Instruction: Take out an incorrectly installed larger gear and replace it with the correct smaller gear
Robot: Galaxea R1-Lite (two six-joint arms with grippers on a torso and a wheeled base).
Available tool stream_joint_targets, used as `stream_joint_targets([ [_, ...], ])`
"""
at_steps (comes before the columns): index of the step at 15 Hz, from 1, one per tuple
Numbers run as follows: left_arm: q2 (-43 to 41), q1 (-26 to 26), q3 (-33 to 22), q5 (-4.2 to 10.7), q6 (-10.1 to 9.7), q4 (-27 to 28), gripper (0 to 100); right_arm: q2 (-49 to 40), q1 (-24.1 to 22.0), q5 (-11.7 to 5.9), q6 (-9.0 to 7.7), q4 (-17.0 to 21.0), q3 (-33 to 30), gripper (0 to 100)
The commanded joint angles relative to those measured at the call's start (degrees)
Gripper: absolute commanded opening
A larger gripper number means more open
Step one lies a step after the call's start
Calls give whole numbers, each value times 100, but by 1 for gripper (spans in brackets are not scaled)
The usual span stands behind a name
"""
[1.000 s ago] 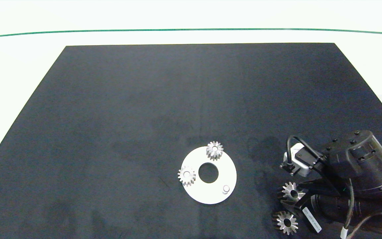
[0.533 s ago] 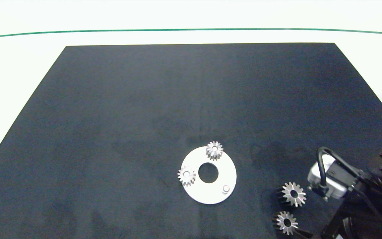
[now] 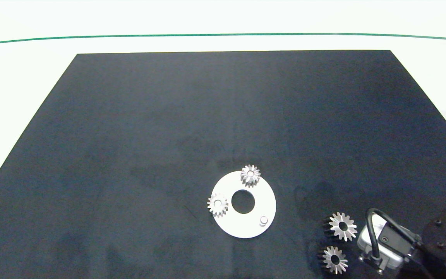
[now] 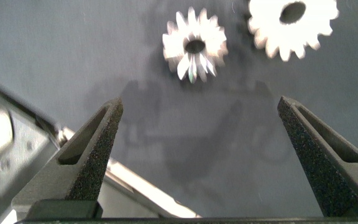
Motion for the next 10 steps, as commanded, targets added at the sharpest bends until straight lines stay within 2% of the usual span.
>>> stream_joint_targets([
  [1,7,4,27,1,20,27,100,719,5,-53,76,-588,252,100],
  [5,16,4,36,1,29,27,100,938,5,-62,68,-878,243,100],
  [7,7,4,36,1,29,27,100,982,5,-71,68,-1054,243,97],
  [10,7,4,27,1,20,27,100,974,85,-71,68,-1089,234,91],
])
